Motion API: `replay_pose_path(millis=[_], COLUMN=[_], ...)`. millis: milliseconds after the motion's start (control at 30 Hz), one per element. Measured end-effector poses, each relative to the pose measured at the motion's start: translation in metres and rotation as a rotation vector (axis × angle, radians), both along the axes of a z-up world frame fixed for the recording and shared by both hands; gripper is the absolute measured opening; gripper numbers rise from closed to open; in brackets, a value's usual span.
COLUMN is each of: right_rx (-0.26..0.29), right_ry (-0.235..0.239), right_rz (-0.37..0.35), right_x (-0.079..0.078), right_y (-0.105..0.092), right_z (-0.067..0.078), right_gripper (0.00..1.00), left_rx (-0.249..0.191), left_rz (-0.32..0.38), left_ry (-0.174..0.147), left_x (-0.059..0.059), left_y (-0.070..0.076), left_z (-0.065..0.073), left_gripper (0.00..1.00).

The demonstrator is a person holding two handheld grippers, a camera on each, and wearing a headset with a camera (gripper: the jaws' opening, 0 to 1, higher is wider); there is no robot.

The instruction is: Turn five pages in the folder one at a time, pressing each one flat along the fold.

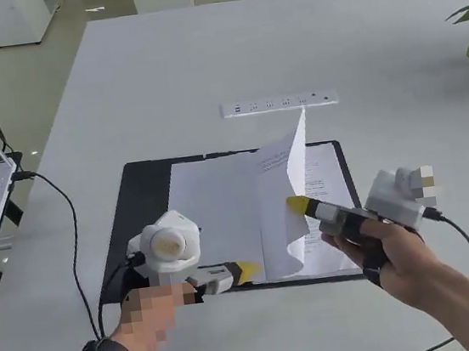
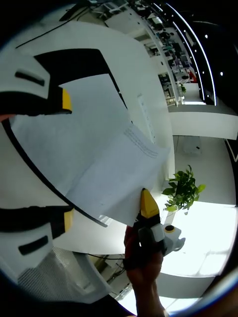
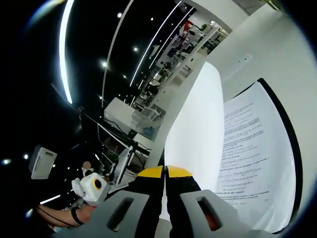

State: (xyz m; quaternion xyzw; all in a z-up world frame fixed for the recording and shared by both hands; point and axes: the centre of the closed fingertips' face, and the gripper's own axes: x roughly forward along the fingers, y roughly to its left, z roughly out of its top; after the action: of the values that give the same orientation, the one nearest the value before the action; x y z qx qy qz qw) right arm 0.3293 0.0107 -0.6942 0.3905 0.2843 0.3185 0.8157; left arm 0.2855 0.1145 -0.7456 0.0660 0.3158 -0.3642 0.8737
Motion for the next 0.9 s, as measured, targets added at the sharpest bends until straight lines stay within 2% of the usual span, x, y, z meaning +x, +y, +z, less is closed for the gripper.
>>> replay_pose_path(millis=[167, 400, 667, 767, 900], right_rx=[0.012, 0.005, -0.001, -0.006, -0.023], right_ry=[-0.015, -0.024, -0.007, 0.009, 0.026], right_rz=[0.036, 0.099, 0.167, 0.195, 0.231], right_x=[0.005, 0.003, -0.002, -0.004, -0.009], right_y=[0.023, 0.054, 0.085, 0.099, 0.116], right_z=[0.009, 0.013, 0.007, 0.0, -0.009], right_gripper=[0.0, 0.0, 0.0, 0.0, 0.0], left_rx=[-0.01, -0.027, -0.033, -0.017, -0.027], left_rz=[0.053, 0.108, 0.174, 0.184, 0.214], left_ry=[-0.006, -0.02, -0.029, -0.029, -0.028], left_x=[0.002, -0.003, -0.01, -0.014, -0.018], left_y=[0.025, 0.047, 0.077, 0.087, 0.097], left_z=[0.002, 0.011, 0.013, 0.01, 0.011], left_gripper=[0.75, 0.76, 0.77, 0.77, 0.77])
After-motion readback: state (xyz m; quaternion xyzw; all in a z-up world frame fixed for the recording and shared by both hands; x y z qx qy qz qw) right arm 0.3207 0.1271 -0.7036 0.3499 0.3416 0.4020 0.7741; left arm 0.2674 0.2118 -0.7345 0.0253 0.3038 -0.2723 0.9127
